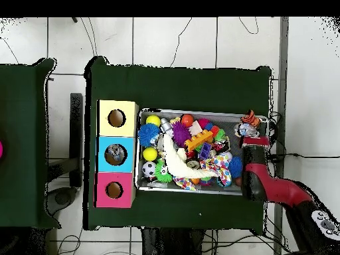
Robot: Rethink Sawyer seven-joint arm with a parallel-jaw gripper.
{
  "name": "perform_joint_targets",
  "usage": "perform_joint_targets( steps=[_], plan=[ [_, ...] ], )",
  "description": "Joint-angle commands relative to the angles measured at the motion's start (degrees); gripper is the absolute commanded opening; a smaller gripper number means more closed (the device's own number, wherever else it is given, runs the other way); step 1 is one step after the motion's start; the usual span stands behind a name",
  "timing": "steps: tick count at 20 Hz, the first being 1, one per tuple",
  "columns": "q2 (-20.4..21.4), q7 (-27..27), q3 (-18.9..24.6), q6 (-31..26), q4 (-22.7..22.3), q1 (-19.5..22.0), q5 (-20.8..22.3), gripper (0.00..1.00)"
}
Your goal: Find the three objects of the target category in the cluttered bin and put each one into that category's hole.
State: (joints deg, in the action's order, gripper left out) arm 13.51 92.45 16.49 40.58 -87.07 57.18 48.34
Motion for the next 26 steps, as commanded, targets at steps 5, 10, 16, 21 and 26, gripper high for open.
perform_joint_targets(
  steps=[5, 10, 16, 21, 26],
  plan=[
    [3.7, 1.1, -5.6, 15.5, -10.6, -7.2, -8.9, 1.00],
    [4.5, 3.2, -8.3, 17.7, -12.7, -9.1, -9.4, 1.00],
    [6.1, 7.7, -8.7, 17.8, -14.6, -9.7, -8.2, 1.00],
    [5.6, 11.6, -6.9, 16.3, -13.5, -8.2, -4.3, 1.00],
    [4.9, 11.2, -7.1, 13.9, -12.2, -8.5, -3.7, 1.00]
  ],
)
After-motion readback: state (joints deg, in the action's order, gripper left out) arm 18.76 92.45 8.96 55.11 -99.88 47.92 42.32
